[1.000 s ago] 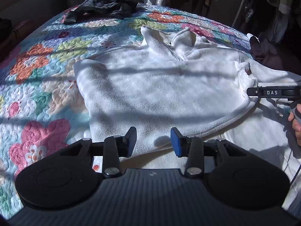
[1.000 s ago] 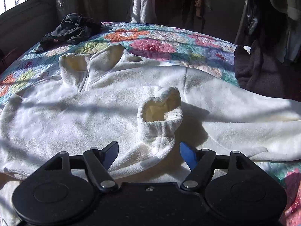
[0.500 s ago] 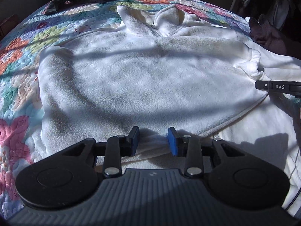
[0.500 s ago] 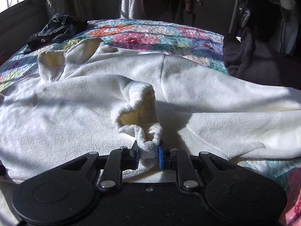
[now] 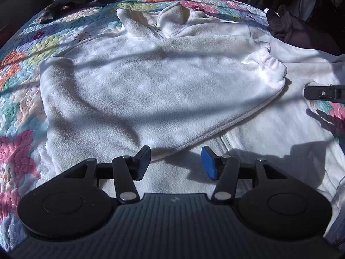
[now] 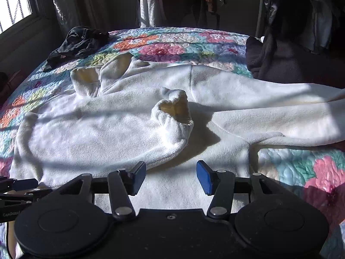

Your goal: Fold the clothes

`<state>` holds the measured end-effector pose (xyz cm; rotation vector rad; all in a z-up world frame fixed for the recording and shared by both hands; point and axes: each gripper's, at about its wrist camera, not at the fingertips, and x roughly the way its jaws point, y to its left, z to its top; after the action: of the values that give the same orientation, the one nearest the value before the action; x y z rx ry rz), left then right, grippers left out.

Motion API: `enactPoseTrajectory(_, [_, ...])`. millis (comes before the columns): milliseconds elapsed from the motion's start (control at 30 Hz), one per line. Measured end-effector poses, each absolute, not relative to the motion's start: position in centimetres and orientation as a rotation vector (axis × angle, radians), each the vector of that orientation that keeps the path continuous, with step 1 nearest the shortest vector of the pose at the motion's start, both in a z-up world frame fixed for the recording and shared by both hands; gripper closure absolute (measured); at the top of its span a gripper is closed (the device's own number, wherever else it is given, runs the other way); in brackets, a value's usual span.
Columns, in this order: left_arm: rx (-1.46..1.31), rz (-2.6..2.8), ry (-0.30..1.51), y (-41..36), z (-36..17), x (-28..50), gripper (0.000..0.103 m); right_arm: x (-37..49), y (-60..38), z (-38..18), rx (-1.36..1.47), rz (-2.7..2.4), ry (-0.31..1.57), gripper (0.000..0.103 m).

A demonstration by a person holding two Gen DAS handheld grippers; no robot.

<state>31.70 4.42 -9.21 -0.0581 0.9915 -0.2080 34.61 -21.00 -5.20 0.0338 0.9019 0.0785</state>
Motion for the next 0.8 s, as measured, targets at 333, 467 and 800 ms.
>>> enactPoseTrajectory(333, [0.029,-0.385,0.88,-5.1,-4.2,28.1,0.039,27.6,-26.9,-0.4,-0.044,0.075,0.758,0.028])
enactPoseTrajectory(467, [0.089,-0.465,0.873,-10.4,-2.9,27.0,0.032,25.4,-30.9,-0.4,-0.064,0.025,0.743,0.028])
enactPoseTrajectory(800, [0.466,-0.596,0.864,-19.7,-1.1,27.5,0.032,22.4,-40.6,2.1,0.034,0.116,0.693,0.028])
